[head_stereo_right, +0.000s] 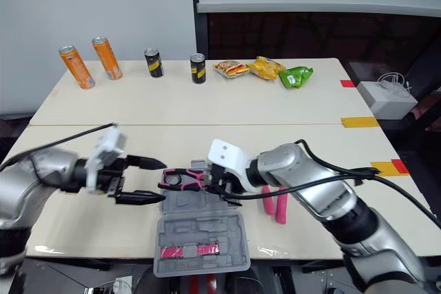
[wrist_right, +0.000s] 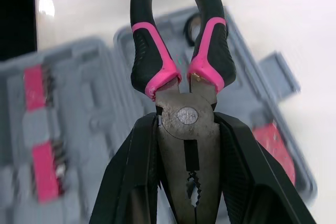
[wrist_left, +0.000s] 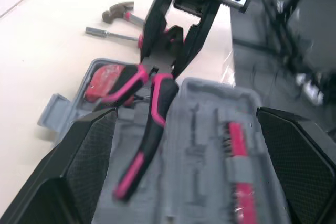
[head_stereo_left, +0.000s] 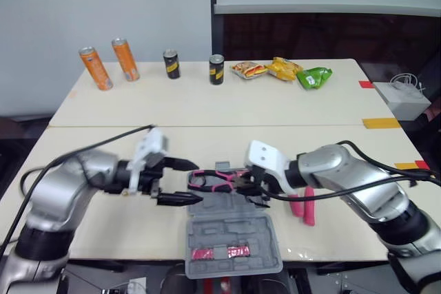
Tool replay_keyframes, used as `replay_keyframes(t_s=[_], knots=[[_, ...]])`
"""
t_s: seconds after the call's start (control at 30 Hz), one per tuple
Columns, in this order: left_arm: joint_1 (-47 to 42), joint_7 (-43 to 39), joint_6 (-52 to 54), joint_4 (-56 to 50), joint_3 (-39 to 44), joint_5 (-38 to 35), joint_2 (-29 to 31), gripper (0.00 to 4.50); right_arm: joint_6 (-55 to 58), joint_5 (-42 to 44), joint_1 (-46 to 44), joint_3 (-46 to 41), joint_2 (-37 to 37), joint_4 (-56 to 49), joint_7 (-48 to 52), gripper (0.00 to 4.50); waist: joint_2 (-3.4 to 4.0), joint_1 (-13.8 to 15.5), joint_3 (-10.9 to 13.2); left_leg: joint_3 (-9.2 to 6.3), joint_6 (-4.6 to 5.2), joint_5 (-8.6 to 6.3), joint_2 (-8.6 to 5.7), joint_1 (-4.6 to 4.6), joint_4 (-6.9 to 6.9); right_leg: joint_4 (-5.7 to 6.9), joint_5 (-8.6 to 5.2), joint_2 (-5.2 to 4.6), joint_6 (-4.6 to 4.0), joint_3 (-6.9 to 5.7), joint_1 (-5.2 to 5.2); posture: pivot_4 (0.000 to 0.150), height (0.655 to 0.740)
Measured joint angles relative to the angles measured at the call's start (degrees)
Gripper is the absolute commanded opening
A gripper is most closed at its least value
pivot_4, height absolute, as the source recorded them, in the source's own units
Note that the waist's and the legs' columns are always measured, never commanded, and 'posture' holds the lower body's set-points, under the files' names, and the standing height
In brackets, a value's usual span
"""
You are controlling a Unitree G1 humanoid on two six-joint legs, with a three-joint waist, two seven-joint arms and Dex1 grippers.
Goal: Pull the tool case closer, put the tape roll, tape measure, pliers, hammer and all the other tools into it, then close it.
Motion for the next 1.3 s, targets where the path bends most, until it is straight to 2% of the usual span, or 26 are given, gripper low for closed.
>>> replay_keyframes(t_s=[0.17,0.3,0.47,0.73,1.1,1.3], knots=[[13.9,-2.3,-9.0,-0.3,11.6,-4.8,-2.9,4.50,-2.8,-0.3,2.5,-1.1,-4.6,-0.9,3.1,0.97,-0.03,0.0,0.0,0.09,0.35,-0.10,0.04,0.33,0.07,-0.03,0.04,0.00,-0.08,0.04,0.09,0.150,0.7400],[19.0,-8.4,-13.2,1.9,17.3,-8.7,-0.9,4.50,-4.9,-1.2,3.0,-1.0,-5.5,-0.8,4.5,0.97,-0.03,0.2,0.0,0.16,0.47,-0.02,0.05,0.46,0.07,0.00,0.11,0.00,-0.20,0.07,0.11,0.150,0.7400],[23.8,-12.6,-18.1,7.0,20.6,-8.9,1.1,4.50,-6.9,-3.1,2.9,0.0,-5.4,0.2,5.6,0.97,-0.04,0.2,0.0,0.23,0.48,-0.02,0.04,0.56,0.06,-0.02,0.11,0.00,-0.19,0.16,0.16,0.150,0.7400],[24.9,-13.6,-23.8,11.0,21.3,-8.7,1.8,4.50,-9.9,-8.4,-0.7,6.1,-0.6,6.2,6.5,0.97,-0.03,0.0,0.0,0.25,0.48,-0.02,0.06,0.57,0.03,0.02,0.11,0.01,-0.20,0.16,0.12,0.150,0.7400],[24.2,-12.9,-26.5,12.5,19.5,-8.1,1.8,4.50,-13.6,-18.8,-6.9,16.4,8.2,17.1,8.7,0.97,-0.04,0.0,0.0,0.28,0.47,-0.02,0.08,0.52,0.02,0.04,0.11,0.02,-0.21,0.16,0.07,0.150,0.7400],[24.5,-12.9,-28.2,13.6,19.5,-7.5,1.8,4.50,-14.5,-22.1,-7.9,18.1,11.8,19.2,9.0,0.97,-0.06,-0.1,0.0,0.30,0.47,-0.02,0.11,0.58,0.03,0.07,0.12,0.04,-0.22,0.18,0.09,0.150,0.7400]])
